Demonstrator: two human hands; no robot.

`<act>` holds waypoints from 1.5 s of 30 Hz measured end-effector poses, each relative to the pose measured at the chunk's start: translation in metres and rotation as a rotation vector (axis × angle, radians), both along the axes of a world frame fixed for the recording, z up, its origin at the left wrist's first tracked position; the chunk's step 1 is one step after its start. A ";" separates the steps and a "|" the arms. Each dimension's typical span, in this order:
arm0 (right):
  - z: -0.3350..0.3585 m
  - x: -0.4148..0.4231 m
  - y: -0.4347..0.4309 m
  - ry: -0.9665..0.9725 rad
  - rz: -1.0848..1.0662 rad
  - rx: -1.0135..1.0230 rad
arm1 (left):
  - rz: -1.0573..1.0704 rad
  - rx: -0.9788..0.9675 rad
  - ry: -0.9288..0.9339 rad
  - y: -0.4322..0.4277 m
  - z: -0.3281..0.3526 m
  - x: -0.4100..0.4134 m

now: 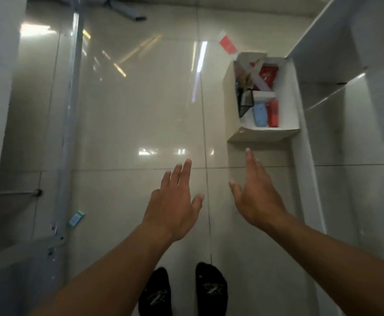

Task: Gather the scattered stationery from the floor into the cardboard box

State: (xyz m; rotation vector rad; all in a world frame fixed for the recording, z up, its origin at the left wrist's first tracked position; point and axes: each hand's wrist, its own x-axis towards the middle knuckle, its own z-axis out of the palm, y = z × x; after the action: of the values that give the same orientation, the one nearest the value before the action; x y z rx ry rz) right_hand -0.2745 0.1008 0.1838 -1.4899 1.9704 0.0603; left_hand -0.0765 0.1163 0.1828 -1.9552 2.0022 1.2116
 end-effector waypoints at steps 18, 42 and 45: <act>-0.036 0.197 0.046 -0.251 0.740 0.138 | 0.845 0.120 -0.092 0.140 -0.038 0.169; -0.258 0.376 0.065 -0.400 0.745 -0.144 | 2.164 -0.008 0.583 0.113 -0.250 0.240; -0.267 0.387 0.062 -0.390 0.820 -0.200 | 2.208 -0.133 0.617 0.104 -0.254 0.228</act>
State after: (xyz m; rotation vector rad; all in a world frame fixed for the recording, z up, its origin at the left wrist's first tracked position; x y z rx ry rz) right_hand 0.1127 0.1629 -0.0835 -2.1610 0.9954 -0.0742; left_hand 0.1513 0.2202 -0.0708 -3.7017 -1.2966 1.6218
